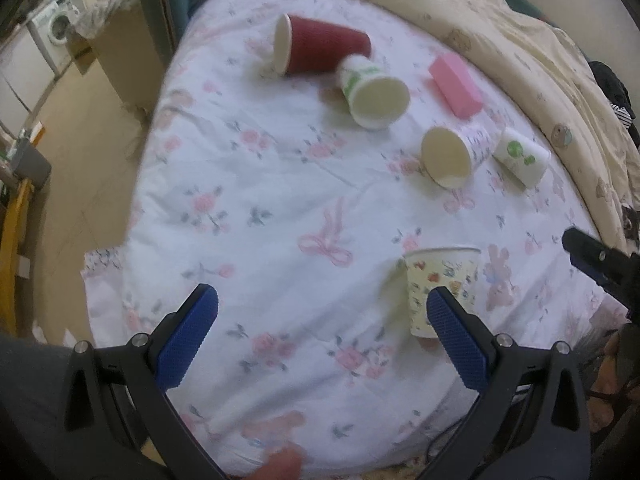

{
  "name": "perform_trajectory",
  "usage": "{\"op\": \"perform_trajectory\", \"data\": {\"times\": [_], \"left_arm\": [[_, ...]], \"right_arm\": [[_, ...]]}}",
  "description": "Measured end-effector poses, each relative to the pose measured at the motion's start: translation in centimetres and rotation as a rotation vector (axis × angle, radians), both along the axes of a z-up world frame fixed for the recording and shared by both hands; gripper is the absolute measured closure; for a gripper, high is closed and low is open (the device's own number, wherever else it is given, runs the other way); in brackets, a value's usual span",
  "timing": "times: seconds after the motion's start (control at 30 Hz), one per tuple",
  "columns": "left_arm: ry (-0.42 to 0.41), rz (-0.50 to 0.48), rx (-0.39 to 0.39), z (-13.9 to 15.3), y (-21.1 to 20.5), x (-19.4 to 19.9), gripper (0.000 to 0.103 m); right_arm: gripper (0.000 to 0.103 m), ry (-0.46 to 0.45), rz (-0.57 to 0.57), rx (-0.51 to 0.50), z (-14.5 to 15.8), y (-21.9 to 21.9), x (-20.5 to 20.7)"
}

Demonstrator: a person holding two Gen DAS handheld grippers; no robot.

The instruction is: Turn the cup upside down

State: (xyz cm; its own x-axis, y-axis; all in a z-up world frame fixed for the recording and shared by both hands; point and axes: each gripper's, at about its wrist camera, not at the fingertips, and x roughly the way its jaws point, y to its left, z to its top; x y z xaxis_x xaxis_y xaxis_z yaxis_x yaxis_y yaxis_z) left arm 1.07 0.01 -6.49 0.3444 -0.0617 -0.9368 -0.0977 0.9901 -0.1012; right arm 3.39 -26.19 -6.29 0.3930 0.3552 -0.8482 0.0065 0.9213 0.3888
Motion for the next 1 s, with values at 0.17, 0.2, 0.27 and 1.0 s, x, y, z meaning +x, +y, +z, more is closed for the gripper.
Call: {"op": "perform_trajectory", "data": {"times": [0.17,0.2,0.27,1.0], "left_arm": [[0.048,-0.066,-0.026,-0.8,-3.8,0.3,0.000],[0.056,-0.082,-0.027,-1.0,-4.6,0.4,0.000],[0.085,-0.117,-0.028,-2.0,-6.6,0.5,0.005],[0.208,-0.166,0.008,-5.7,-10.8,2.3,0.050]], "right_arm": [[0.013,-0.037,-0.018,-0.006,0.7,-0.6,0.2],[0.013,-0.040,-0.023,-0.011,0.7,-0.7,0.2],[0.013,-0.041,-0.033,-0.009,0.8,-1.2,0.3],[0.012,-0.069,-0.065,0.079,2.1,-3.1,0.0]]}}
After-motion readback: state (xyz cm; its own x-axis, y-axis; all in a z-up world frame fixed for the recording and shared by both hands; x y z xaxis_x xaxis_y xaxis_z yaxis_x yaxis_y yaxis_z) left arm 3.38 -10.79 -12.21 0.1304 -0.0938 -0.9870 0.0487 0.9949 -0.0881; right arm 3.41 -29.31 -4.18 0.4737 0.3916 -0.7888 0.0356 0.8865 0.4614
